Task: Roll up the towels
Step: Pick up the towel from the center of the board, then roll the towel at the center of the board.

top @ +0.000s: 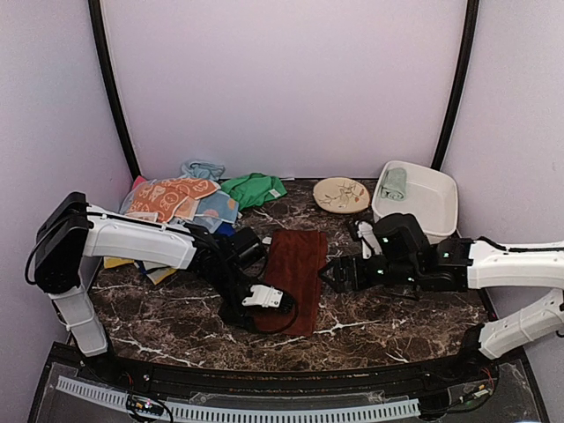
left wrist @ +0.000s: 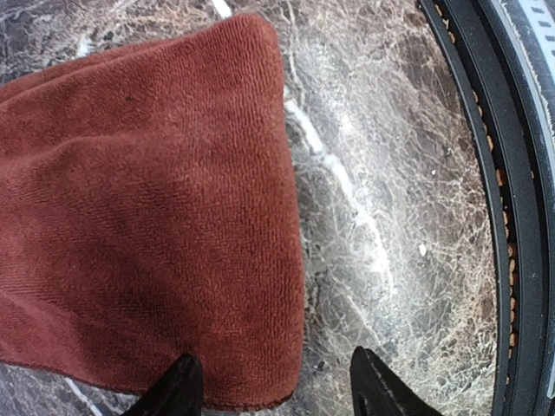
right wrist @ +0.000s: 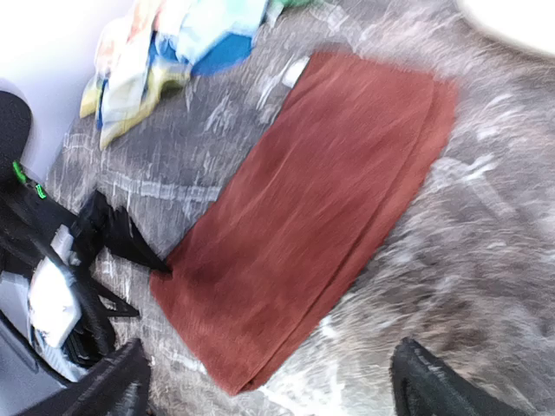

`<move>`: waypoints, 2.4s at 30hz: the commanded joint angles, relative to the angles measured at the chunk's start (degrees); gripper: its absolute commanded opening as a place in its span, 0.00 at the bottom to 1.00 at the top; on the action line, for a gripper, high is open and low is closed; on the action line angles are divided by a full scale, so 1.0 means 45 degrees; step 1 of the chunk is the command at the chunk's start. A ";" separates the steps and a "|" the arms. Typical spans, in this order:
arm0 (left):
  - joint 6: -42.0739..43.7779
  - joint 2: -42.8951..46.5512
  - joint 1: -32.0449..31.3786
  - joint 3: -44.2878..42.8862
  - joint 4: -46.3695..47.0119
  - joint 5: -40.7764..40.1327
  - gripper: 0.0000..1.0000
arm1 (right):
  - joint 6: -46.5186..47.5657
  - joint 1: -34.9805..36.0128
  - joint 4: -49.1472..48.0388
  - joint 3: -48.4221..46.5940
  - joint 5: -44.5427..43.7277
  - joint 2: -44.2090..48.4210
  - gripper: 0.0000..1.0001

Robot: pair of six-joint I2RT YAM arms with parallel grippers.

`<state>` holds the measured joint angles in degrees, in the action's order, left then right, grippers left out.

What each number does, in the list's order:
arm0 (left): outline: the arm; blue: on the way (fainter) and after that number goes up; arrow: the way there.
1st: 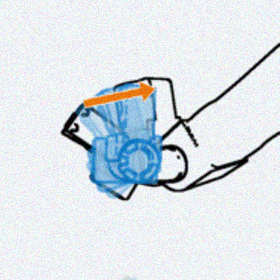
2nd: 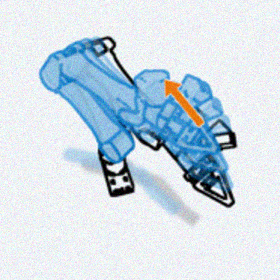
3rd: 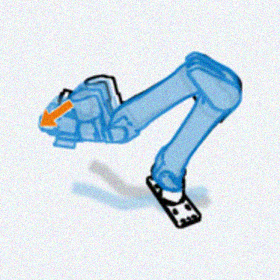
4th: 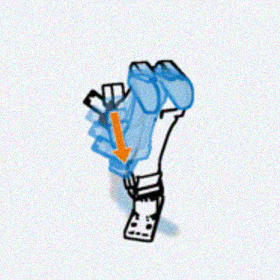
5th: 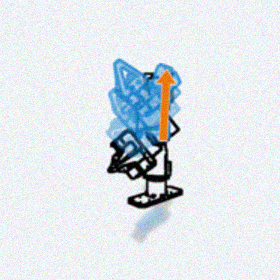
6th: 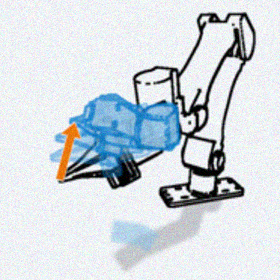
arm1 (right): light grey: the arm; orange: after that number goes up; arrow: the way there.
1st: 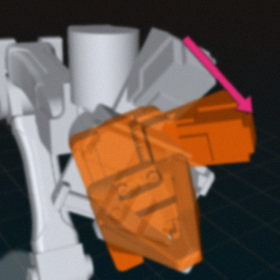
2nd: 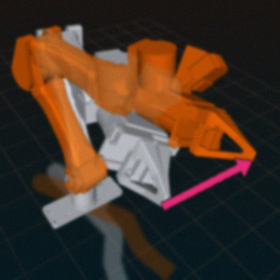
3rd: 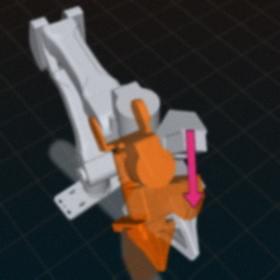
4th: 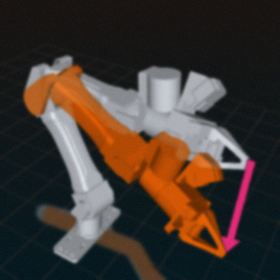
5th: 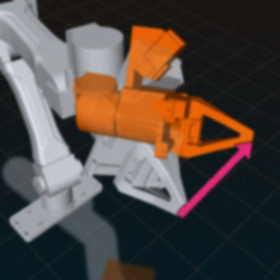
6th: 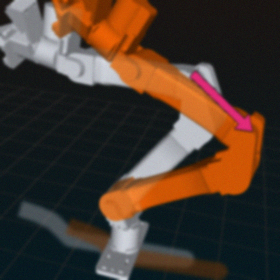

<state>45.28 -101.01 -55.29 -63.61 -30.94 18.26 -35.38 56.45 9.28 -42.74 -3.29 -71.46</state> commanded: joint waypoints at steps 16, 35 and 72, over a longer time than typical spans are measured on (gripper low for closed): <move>-0.0890 -0.1000 0.0917 -0.1024 -0.1204 0.1492 0.01 | 0.4402 0.1743 -0.2807 0.2568 -0.1720 0.3241 1.00; -0.1692 -0.2826 0.2081 -0.2653 -0.3676 0.4487 0.00 | 1.1703 0.6706 -0.3881 0.0226 -0.6725 -0.4893 0.75; -0.1104 0.2621 0.4278 0.1278 -0.1072 0.3514 0.53 | 0.6024 0.1977 -0.2057 -0.1826 0.4077 -0.6766 0.00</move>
<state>37.78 -92.58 -35.57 -61.17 -38.96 37.47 1.13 70.22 -3.03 -48.99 -0.62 -100.73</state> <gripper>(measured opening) 0.537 0.027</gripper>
